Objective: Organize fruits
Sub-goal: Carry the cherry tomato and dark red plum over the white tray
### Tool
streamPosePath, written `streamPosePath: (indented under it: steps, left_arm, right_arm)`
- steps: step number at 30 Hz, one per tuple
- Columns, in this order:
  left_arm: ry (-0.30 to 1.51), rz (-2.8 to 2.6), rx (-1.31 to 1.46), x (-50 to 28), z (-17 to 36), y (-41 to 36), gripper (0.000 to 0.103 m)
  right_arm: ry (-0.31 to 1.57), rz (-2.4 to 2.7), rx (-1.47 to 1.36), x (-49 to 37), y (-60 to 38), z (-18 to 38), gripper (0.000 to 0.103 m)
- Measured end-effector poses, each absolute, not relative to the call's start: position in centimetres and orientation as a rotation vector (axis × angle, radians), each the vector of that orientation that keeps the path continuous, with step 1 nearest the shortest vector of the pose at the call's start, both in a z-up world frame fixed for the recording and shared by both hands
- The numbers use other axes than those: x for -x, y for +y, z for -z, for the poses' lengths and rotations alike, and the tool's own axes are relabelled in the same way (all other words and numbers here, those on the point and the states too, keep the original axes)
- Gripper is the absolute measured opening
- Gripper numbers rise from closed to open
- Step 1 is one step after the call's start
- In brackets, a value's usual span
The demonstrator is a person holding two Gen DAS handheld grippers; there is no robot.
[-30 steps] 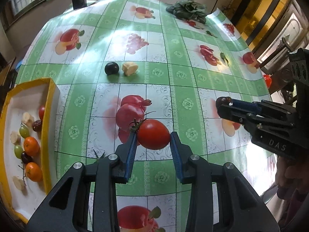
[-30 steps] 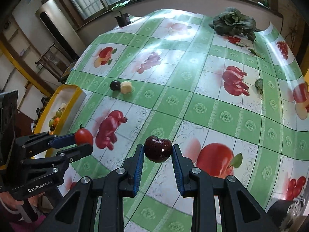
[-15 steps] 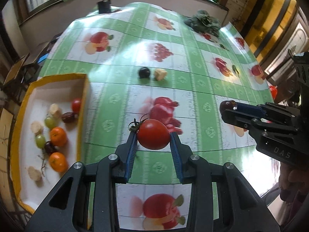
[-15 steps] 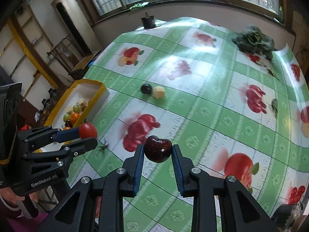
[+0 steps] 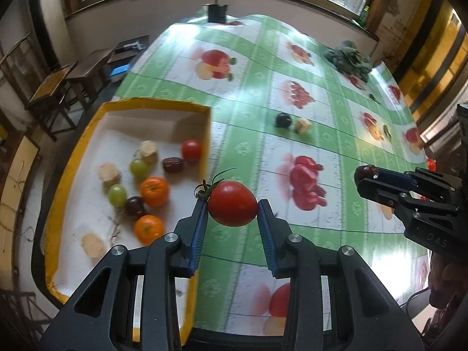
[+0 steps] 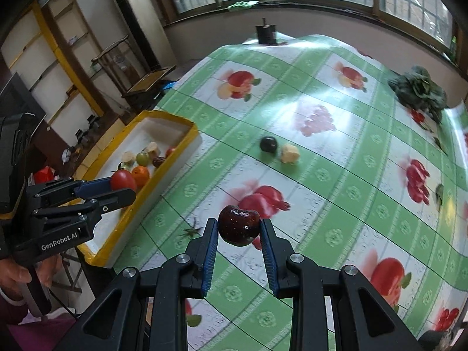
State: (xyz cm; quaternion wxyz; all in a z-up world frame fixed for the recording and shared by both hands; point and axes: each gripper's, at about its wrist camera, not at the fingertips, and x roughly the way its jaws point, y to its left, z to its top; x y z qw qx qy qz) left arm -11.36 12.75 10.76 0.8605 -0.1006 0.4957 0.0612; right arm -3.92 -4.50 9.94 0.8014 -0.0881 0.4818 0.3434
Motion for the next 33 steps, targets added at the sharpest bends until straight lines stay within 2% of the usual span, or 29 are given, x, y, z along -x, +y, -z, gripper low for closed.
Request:
streamPosePath:
  steps: [19, 33]
  left_arm:
    - [1.048, -0.323, 0.305, 16.0, -10.1, 19.3, 0.034]
    - [1.114, -0.434, 0.395, 19.3, -7.5, 22.8, 0.034]
  right_arm:
    - [1.044, -0.891, 0.281, 4.8, 2.5, -9.5, 0.028]
    - [1.075, -1.054, 0.357, 6.1, 9.1, -7.9, 0.028]
